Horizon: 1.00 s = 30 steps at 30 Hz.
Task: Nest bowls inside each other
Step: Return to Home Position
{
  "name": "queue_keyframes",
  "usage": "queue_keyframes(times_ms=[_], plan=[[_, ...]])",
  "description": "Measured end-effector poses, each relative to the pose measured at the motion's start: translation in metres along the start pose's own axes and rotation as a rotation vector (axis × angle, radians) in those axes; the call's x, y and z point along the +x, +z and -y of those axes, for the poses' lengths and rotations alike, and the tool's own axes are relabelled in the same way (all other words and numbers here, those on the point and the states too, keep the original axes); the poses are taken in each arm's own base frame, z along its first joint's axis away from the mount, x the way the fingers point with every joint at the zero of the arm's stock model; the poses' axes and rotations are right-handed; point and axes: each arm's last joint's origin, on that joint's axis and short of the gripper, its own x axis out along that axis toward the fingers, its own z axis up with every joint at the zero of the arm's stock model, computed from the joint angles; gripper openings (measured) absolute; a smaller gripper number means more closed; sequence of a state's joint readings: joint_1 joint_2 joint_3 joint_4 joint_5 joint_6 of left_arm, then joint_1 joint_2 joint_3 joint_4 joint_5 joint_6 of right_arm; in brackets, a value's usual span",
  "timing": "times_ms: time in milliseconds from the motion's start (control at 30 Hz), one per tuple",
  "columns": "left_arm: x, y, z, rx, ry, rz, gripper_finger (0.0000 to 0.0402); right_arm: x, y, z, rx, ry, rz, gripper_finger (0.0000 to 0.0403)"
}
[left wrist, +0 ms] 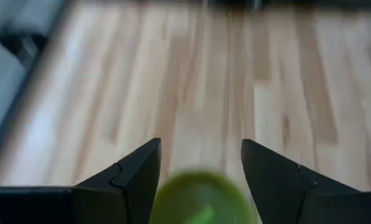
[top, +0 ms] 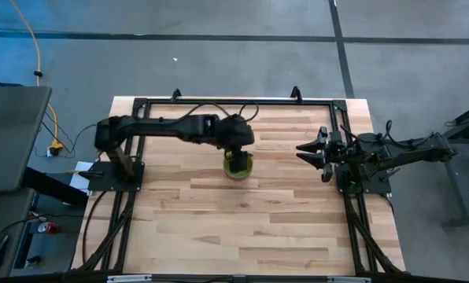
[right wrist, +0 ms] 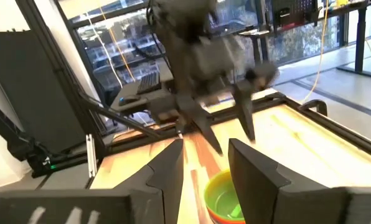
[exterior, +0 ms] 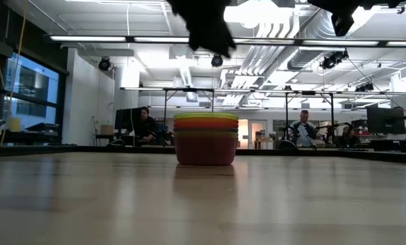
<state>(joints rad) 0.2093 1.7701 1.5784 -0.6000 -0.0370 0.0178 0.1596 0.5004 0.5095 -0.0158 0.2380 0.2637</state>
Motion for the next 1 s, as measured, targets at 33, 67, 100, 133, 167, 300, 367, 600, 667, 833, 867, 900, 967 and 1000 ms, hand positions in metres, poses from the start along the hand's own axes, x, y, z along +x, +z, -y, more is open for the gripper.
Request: queue_keyframes(times_ms=[33,67,100,133,167,300,367,600,667,833,867,900,967,1000], plan=[[-0.009,0.005,0.003,0.012,0.016,0.052,0.0211,0.0,0.0,0.0,0.0,-0.001,0.001,0.0119],[-0.016,0.01,0.005,0.02,0.036,0.096,0.0211,-0.001,0.0,0.0,-0.002,-0.003,0.0,0.0119],[-0.024,0.014,0.007,0.02,0.052,0.141,0.0211,-0.001,0.0,0.0,-0.002,-0.005,0.002,0.0119],[-0.032,0.018,0.007,0.018,0.063,0.176,0.0211,-0.001,0.001,0.001,-0.002,-0.006,0.007,0.0119],[-0.039,0.019,0.006,0.023,0.068,0.193,0.0211,-0.002,0.001,0.001,-0.008,-0.006,0.01,0.0119],[-0.066,0.023,0.005,0.049,0.066,0.295,0.0211,-0.008,0.005,0.001,-0.02,-0.002,0.04,0.0119],[-0.076,0.017,0.004,0.06,0.055,0.366,0.0211,-0.013,0.008,0.002,-0.023,0.005,0.067,0.0119],[-0.114,-0.034,-0.005,-0.043,0.019,0.684,0.0211,-0.043,0.025,0.004,-0.041,0.054,0.248,0.0119],[-0.121,-0.05,-0.007,-0.081,0.02,0.767,0.0211,-0.05,0.027,0.005,-0.051,0.059,0.281,0.0119],[-0.132,-0.087,-0.009,-0.134,0.01,0.86,0.0211,-0.06,0.029,0.007,-0.096,0.057,0.313,0.0119],[-0.133,-0.093,-0.008,-0.131,0.001,0.861,0.0211,-0.06,0.028,0.008,-0.1,0.053,0.3,0.0119],[-0.134,-0.099,-0.008,-0.129,-0.009,0.862,0.0211,-0.059,0.026,0.008,-0.102,0.048,0.288,0.0119],[-0.135,-0.11,-0.007,-0.131,-0.015,0.854,0.0211,-0.058,0.023,0.009,-0.095,0.04,0.254,0.0119],[-0.135,-0.116,-0.007,-0.132,-0.015,0.852,0.0211,-0.058,0.021,0.009,-0.088,0.036,0.227,0.0119]])
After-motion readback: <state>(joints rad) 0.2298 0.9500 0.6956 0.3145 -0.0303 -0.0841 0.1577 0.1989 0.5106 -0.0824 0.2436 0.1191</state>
